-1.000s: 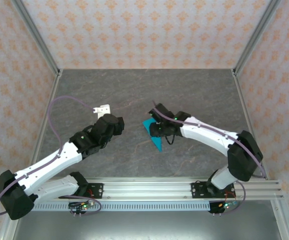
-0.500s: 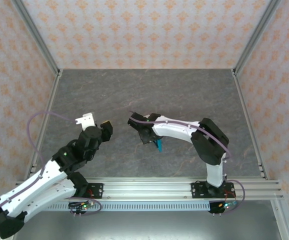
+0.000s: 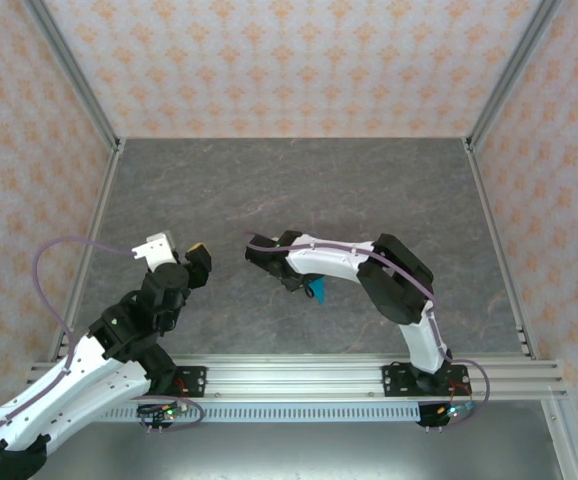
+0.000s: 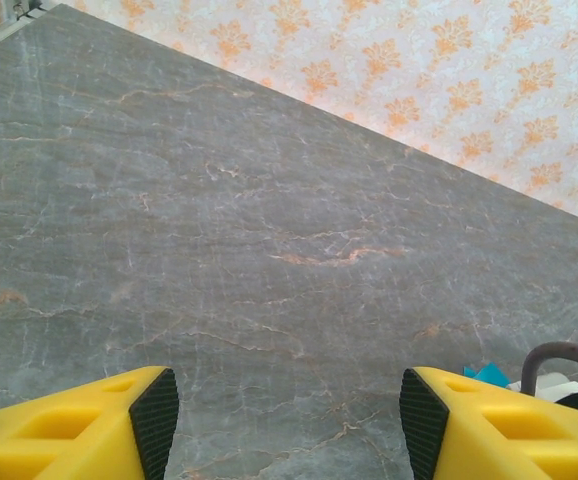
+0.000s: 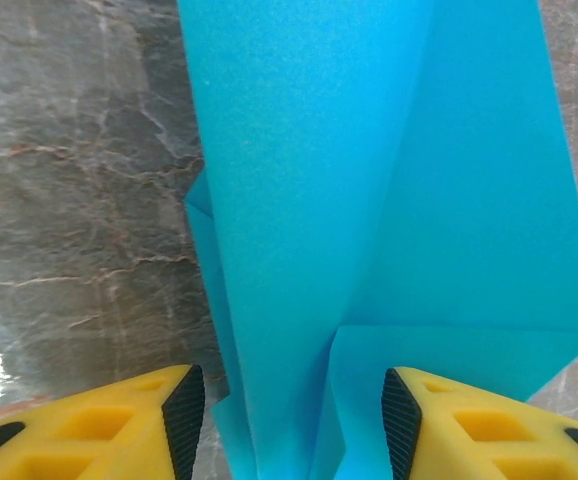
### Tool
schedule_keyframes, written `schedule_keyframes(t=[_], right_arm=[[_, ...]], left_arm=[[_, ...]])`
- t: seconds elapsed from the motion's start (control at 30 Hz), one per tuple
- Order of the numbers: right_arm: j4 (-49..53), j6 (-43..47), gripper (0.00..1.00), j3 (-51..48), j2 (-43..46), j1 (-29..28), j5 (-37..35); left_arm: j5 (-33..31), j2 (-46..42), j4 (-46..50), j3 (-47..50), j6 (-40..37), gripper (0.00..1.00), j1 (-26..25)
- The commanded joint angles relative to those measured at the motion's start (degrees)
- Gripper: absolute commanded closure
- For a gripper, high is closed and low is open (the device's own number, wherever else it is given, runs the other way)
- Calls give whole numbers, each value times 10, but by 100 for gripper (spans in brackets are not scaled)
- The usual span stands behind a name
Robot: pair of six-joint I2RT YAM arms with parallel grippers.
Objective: Fold a paper plane with a square sheet of paper (fold left side to right side)
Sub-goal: Pick up the paper plane at the center of the table.
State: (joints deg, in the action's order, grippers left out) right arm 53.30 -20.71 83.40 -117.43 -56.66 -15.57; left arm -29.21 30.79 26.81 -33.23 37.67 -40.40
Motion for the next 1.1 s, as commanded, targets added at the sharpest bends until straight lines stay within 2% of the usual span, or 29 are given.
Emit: schedule_keyframes(t=[0.0, 0.1, 0.23, 0.33, 0.37, 0.47, 0.6, 0.77, 1.07], right_arm=[[33, 4, 49, 15, -8, -4, -38], [40, 2, 52, 16, -11, -4, -52], [39, 0, 62, 14, 2, -4, -61], [36, 0, 78, 8, 15, -4, -63], [38, 1, 87, 7, 18, -3, -65], [35, -3, 100, -3, 38, 4, -61], [3, -3, 100, -27, 86, 27, -29], [-66, 1, 100, -78, 146, 89, 78], [-116, -6, 100, -111, 131, 150, 142]], left_arm=[[-31, -1, 15, 7, 11, 36, 1], [-32, -1, 16, 6, 11, 36, 0], [-33, 0, 15, 5, 10, 36, 0], [-32, 2, 14, 3, 10, 36, 1], [-32, 2, 14, 1, 9, 36, 1], [-32, 4, 14, -1, 6, 36, 1], [-33, 6, 14, -5, 4, 36, 0], [-29, 14, 12, -10, 0, 36, 0], [-18, 33, 1, -18, -2, 35, 0]])
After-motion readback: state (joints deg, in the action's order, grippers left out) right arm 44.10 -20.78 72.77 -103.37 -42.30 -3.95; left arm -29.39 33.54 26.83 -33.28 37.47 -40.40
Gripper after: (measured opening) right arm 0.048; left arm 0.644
